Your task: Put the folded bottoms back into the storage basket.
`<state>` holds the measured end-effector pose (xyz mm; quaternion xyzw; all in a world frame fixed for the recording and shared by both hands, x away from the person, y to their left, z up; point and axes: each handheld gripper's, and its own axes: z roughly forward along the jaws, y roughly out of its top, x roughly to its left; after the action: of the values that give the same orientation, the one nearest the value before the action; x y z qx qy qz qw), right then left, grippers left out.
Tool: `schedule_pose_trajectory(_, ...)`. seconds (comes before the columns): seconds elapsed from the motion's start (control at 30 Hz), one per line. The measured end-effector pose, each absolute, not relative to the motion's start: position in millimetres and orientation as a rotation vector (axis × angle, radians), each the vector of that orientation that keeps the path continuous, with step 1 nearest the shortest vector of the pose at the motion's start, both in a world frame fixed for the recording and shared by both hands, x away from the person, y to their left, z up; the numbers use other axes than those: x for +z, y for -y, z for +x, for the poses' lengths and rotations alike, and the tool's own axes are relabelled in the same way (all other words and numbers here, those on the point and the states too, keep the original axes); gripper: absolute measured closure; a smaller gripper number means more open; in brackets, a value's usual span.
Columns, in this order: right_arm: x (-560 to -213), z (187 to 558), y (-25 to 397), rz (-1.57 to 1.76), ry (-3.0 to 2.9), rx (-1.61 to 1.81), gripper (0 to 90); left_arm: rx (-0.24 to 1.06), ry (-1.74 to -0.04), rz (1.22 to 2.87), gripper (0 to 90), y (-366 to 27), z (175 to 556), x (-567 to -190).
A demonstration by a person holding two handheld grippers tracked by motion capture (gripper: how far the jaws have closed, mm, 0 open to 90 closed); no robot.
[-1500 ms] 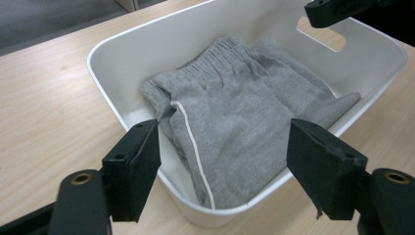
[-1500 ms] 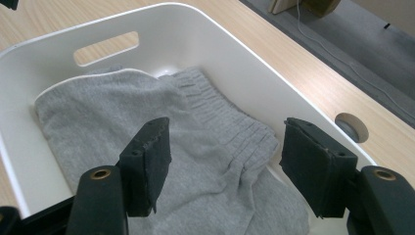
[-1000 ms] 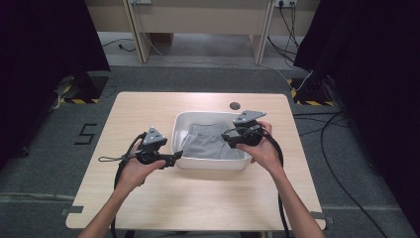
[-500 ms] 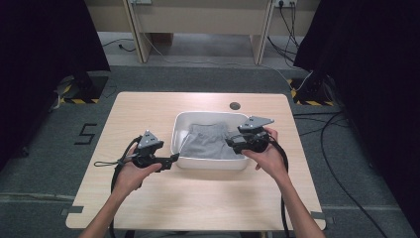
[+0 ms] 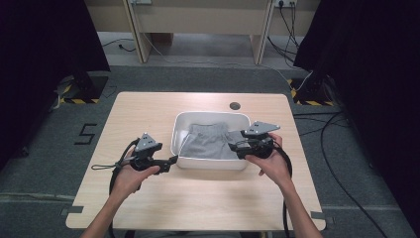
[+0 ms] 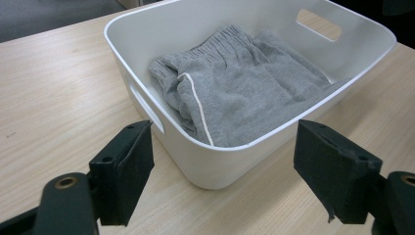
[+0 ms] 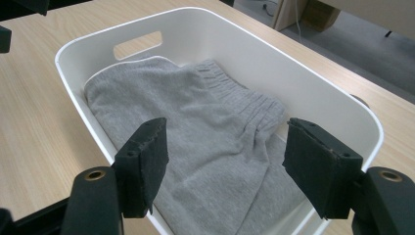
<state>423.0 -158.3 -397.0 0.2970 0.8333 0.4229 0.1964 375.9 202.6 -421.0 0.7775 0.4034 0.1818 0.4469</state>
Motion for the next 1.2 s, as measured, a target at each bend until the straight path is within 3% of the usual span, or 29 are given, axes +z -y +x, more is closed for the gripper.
schedule_pose_trajectory(0.73,-414.5,388.5,171.4,0.824,-2.301,1.195,31.1,0.438,-0.995,1.916,18.9,-211.2,361.1,-435.7)
schedule_pose_trajectory(1.2,-422.4,377.5,176.8,0.818,-2.287,1.191,22.2,0.444,-1.003,1.906,17.7,-213.9,355.5,-444.2)
